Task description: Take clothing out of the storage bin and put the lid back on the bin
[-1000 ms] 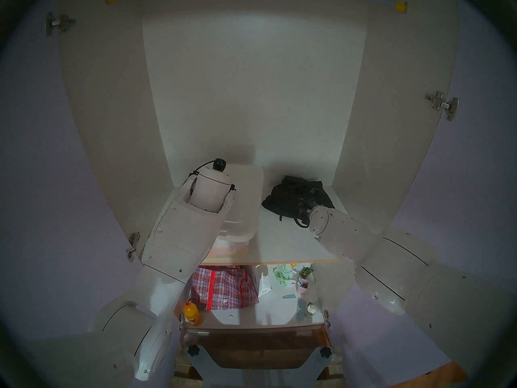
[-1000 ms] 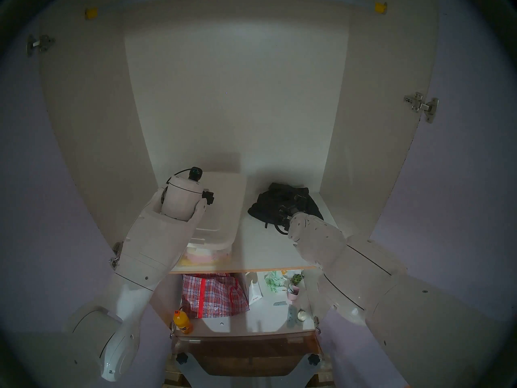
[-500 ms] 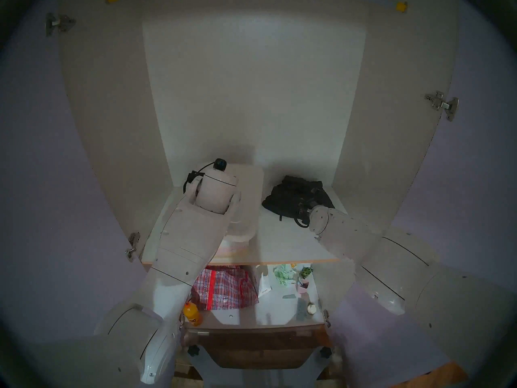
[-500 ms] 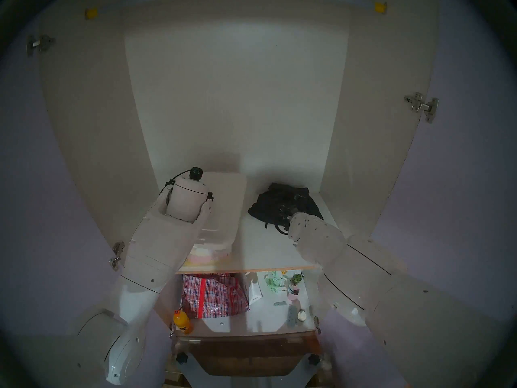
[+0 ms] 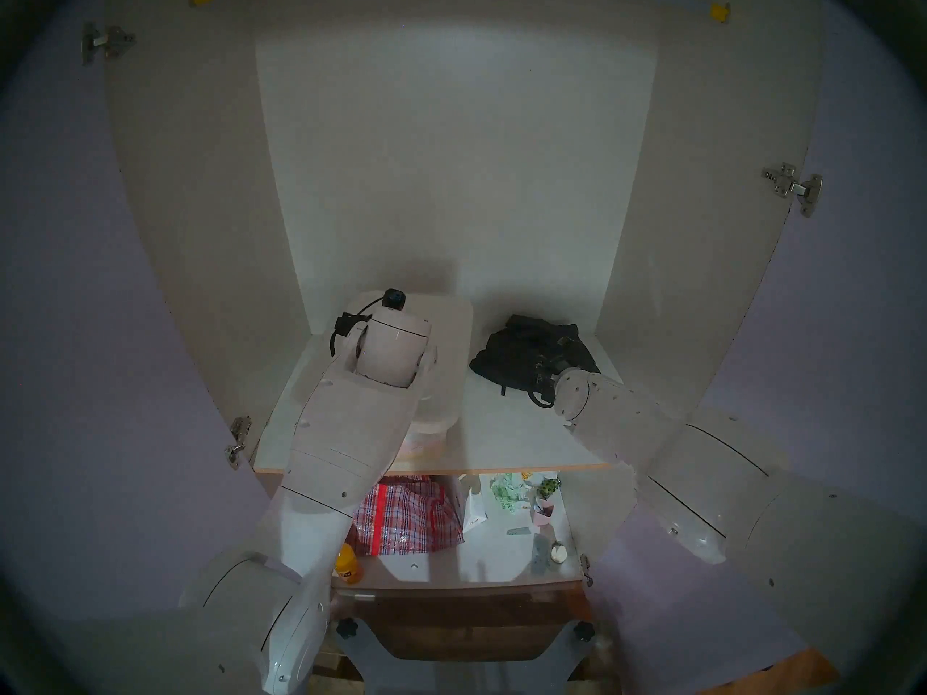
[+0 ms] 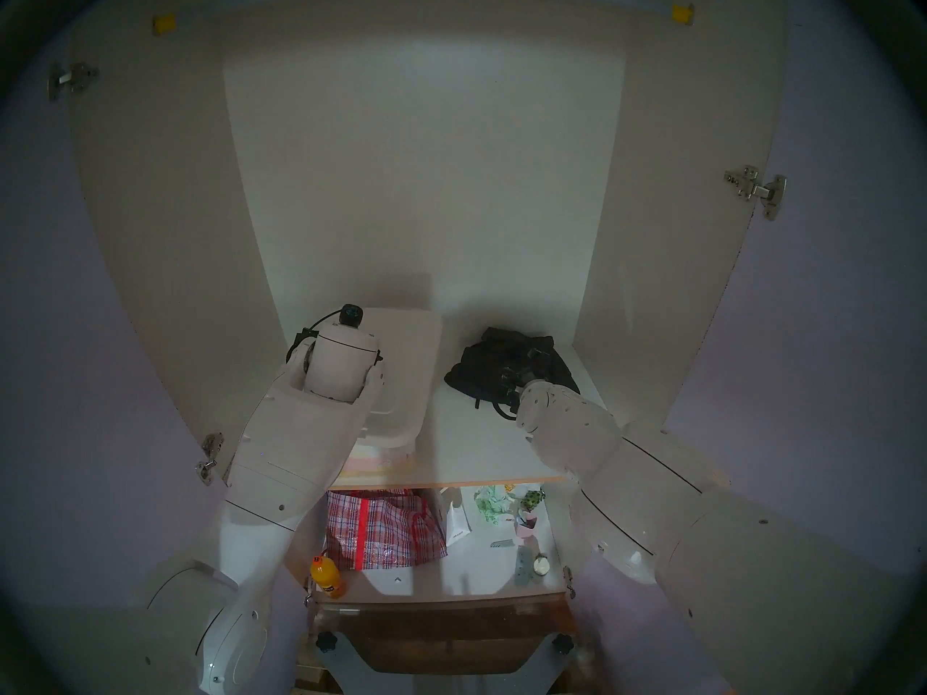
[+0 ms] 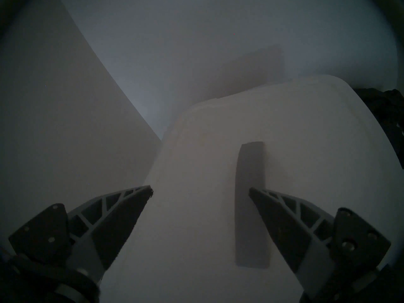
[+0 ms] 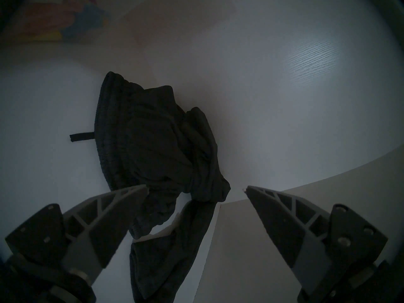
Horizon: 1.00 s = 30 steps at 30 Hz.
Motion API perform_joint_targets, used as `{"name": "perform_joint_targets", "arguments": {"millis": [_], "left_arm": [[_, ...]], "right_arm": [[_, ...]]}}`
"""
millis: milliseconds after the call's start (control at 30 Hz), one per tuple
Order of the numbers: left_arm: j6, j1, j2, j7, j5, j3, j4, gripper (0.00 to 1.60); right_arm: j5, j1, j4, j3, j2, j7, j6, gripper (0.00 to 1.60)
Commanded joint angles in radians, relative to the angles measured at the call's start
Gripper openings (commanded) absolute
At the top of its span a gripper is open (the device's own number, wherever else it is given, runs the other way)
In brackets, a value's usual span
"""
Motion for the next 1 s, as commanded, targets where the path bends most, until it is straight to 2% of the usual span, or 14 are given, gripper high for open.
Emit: {"name": "perform_joint_targets", "arguments": {"millis": [0,467,967], "left_arm": [[-0.028,-0.007,-0.025,0.011,-0.013,-0.021,-0.019,1.60],[-0.076,-0.012,-0.048,0.049,-0.051,-0.079,-0.045,1.60],[-0.160,0.017,-0.092,0.058,-0.122,-0.137,-0.084,1.60]], "right_arm": [[0.000,0.027,-0.014,0.003,-0.002,-0.013,0.001,1.60],[-0.008,0.027,-0.014,0.012,-0.002,-0.013,0.001,1.60],[-0.016,0.026,-0.014,0.020,-0.002,-0.012,0.001,1.60]]}}
